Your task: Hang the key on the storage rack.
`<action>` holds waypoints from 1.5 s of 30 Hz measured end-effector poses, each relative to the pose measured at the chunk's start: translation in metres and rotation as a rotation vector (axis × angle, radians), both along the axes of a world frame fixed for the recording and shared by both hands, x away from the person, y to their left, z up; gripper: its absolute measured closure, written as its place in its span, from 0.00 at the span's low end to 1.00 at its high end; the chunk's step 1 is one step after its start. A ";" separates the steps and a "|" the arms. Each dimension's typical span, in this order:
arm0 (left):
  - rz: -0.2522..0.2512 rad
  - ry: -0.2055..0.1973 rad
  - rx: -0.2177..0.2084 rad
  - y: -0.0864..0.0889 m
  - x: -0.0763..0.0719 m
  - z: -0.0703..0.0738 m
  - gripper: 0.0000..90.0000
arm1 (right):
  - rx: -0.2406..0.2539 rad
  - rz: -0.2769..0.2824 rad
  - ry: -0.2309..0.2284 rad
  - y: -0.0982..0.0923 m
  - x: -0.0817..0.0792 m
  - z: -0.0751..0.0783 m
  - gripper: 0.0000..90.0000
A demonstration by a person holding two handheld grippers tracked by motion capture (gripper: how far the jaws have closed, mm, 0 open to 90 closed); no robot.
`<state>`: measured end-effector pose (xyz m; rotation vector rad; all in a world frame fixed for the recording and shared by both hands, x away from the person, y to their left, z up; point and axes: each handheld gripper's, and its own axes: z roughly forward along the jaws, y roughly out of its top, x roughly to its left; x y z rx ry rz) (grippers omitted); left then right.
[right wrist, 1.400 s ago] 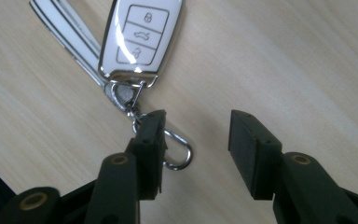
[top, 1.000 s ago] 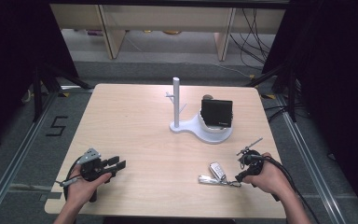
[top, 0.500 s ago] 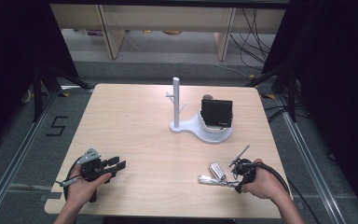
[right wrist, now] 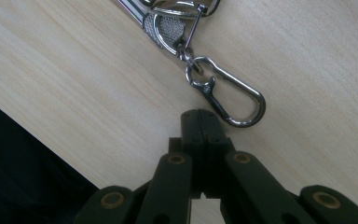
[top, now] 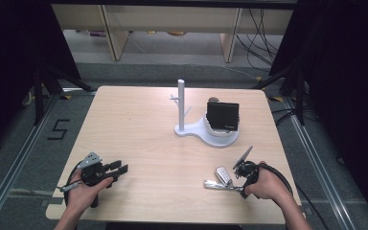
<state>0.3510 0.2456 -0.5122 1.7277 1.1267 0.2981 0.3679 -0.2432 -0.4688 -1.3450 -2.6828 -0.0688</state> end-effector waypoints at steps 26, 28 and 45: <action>-0.001 0.009 -0.002 0.001 0.000 -0.002 0.63 | -0.030 -0.013 -0.052 0.007 0.027 -0.007 1.00; 0.002 0.013 0.004 0.001 0.000 -0.002 0.63 | -0.028 -0.037 -0.043 0.011 0.031 -0.007 1.00; 0.002 0.023 0.006 0.002 0.000 -0.003 0.63 | 0.044 -0.407 -0.032 0.012 0.053 0.005 0.85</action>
